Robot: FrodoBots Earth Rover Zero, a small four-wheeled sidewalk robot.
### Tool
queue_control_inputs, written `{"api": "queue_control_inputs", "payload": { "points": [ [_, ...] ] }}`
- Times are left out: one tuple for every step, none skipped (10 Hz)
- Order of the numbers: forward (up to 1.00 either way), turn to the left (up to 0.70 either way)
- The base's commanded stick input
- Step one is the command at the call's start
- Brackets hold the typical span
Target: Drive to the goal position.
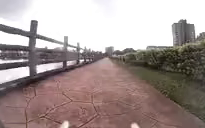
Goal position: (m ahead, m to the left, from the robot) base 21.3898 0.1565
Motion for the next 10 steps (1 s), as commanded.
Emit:
{"api": "queue_control_inputs", "payload": {
  "points": [
    [0.70, 0.00],
    [0.70, 0.00],
    [0.70, 0.00],
    [0.70, 0.00],
    [0.70, 0.00],
    [0.70, 0.00],
    [0.70, 0.00],
    [0.70, 0.00],
    [0.70, 0.00],
    [0.70, 0.00]
  ]
}}
